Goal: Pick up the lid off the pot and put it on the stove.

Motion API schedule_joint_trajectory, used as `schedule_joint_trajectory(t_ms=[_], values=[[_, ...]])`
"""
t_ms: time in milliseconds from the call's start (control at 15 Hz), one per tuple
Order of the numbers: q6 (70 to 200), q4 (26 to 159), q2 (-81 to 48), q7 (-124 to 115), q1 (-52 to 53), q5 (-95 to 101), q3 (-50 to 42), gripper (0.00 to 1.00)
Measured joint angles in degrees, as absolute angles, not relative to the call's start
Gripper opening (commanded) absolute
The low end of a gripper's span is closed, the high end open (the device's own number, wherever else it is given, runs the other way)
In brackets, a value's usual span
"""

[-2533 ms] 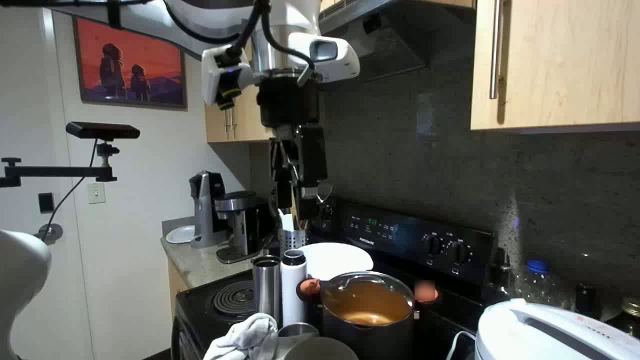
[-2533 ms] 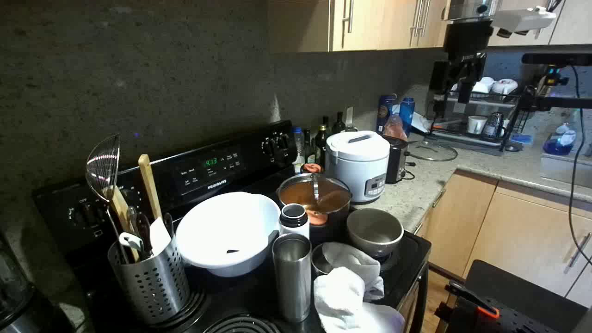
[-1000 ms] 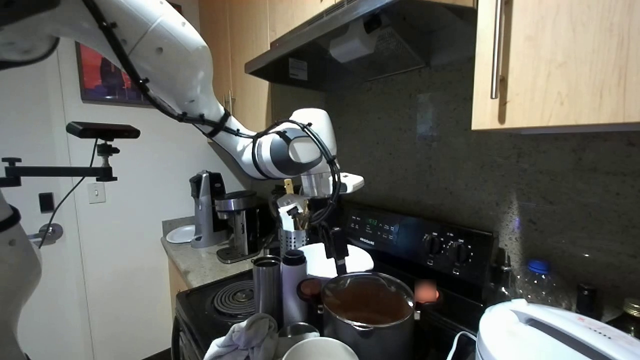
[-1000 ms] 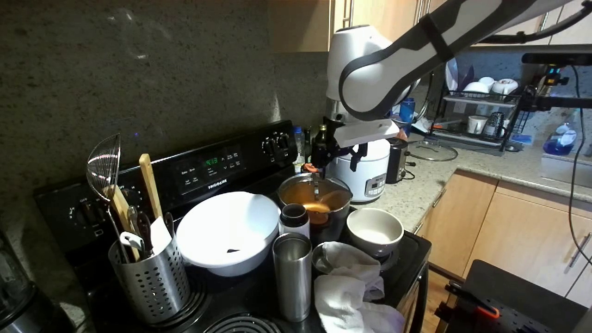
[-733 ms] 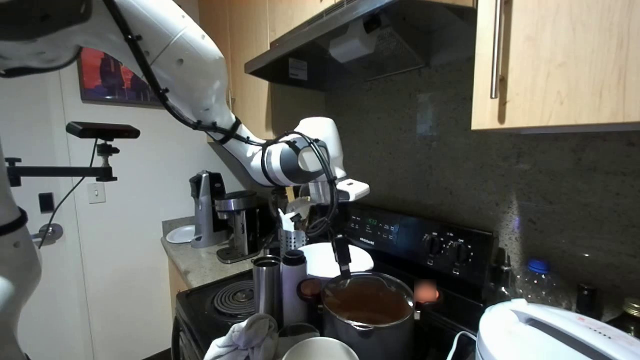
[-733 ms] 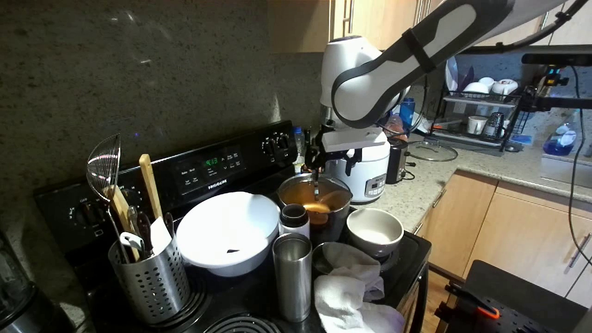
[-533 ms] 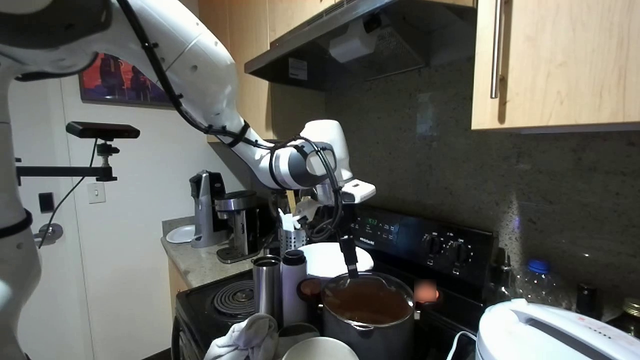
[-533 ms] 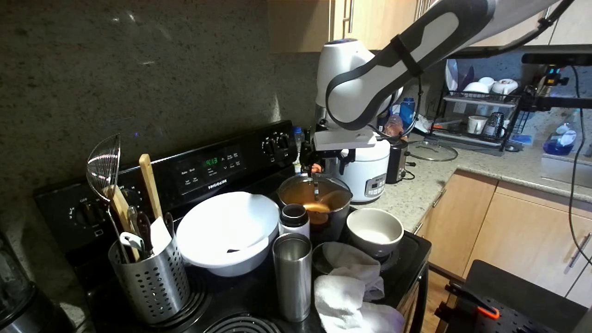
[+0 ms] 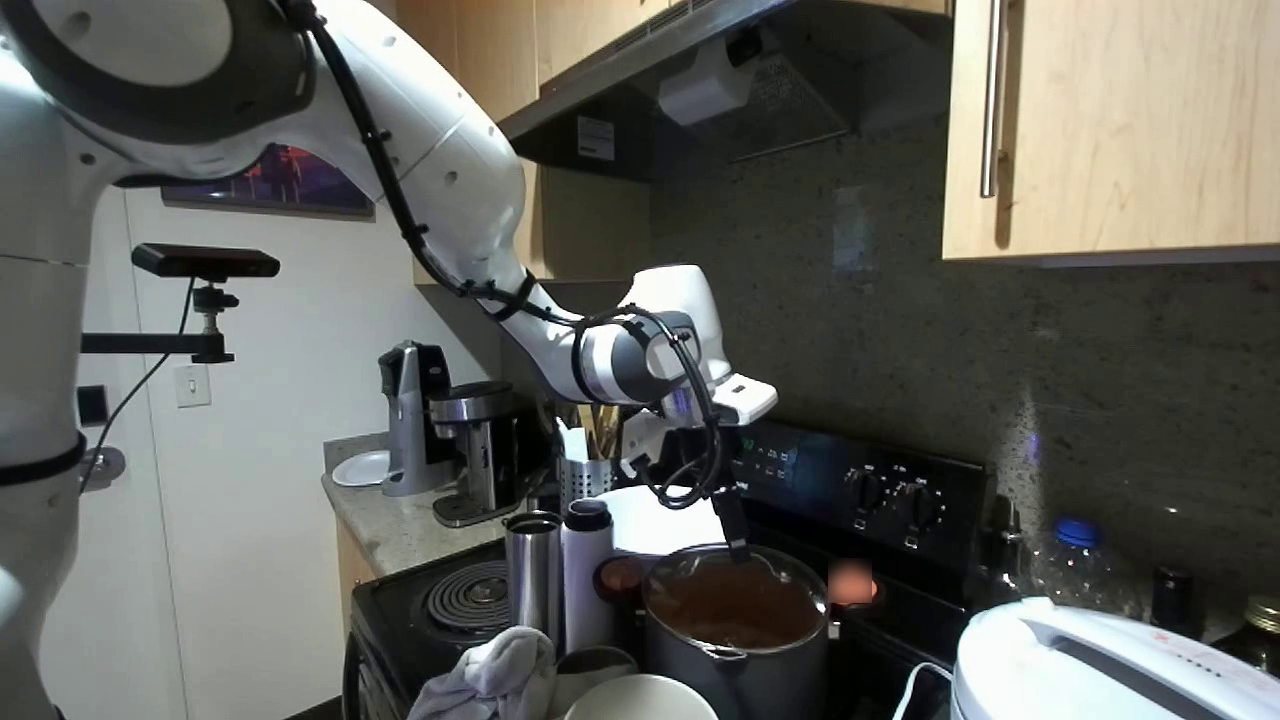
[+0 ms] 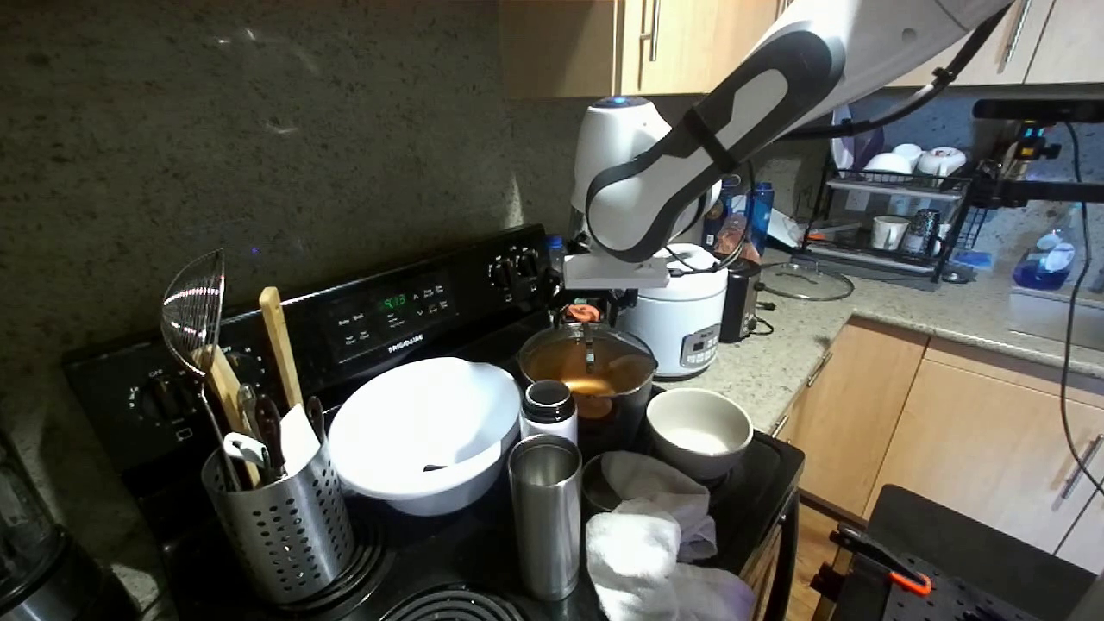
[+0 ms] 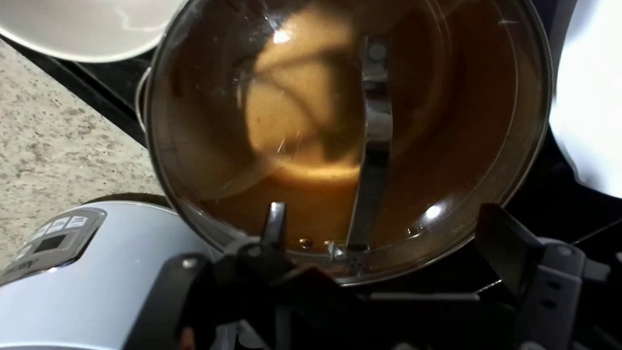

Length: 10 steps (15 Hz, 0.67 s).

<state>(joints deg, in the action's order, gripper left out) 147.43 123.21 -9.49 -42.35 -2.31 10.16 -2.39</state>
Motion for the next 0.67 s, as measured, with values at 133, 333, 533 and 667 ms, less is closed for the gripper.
schedule_joint_trajectory(t_ms=[133,333,533,667], values=[[147.45,122.71,-10.57,-42.35,-1.52,10.17,-3.22,0.54],[147.45,122.67,-11.52,-42.35,-0.77,10.17,-4.25,0.30],[147.39,122.67,-12.01,-42.35,-0.65,10.17,-4.84,0.08],[147.21,122.56,-12.01,-42.35,-0.30,10.17,-5.25,0.04]])
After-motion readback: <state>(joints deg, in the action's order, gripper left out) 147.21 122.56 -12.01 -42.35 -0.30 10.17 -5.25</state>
